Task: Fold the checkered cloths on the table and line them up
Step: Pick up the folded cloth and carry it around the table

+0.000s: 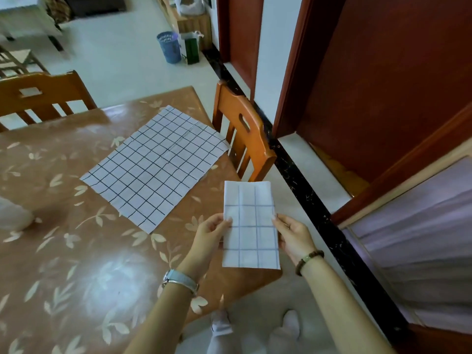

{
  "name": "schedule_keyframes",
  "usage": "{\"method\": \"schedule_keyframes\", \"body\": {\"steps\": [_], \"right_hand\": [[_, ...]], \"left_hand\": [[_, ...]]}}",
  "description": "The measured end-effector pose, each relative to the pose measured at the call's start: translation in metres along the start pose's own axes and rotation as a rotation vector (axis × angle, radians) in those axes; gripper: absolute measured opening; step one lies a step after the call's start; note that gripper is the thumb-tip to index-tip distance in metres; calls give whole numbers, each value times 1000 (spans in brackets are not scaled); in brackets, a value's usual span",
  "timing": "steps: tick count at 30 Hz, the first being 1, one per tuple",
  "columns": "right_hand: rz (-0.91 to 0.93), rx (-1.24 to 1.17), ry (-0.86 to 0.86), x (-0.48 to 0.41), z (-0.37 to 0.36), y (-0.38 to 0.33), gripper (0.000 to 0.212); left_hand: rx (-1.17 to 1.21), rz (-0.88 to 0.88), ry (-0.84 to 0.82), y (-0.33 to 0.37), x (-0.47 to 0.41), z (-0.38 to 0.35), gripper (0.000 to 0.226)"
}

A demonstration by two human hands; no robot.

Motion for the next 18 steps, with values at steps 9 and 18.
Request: {"method": "schedule_keyframes", "body": {"steps": [9,18], "right_hand": [[33,26,0,19,106,-18,13],[65,62,10,19,200,-36,15]], "left_hand": [[41,-19,-22,0,-4,-108,24],[74,-30,-120,8,-24,-208,23]]}}
Point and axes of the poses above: each hand's wrist, its own x-axis away from the middle knuckle, its own z-axis out of the back of the hand, y = z × x, the point moved 2 cm from there along -x, towards the middle knuckle, and after that the axes turned 7 degrees about -y, right-handed, at the moved point
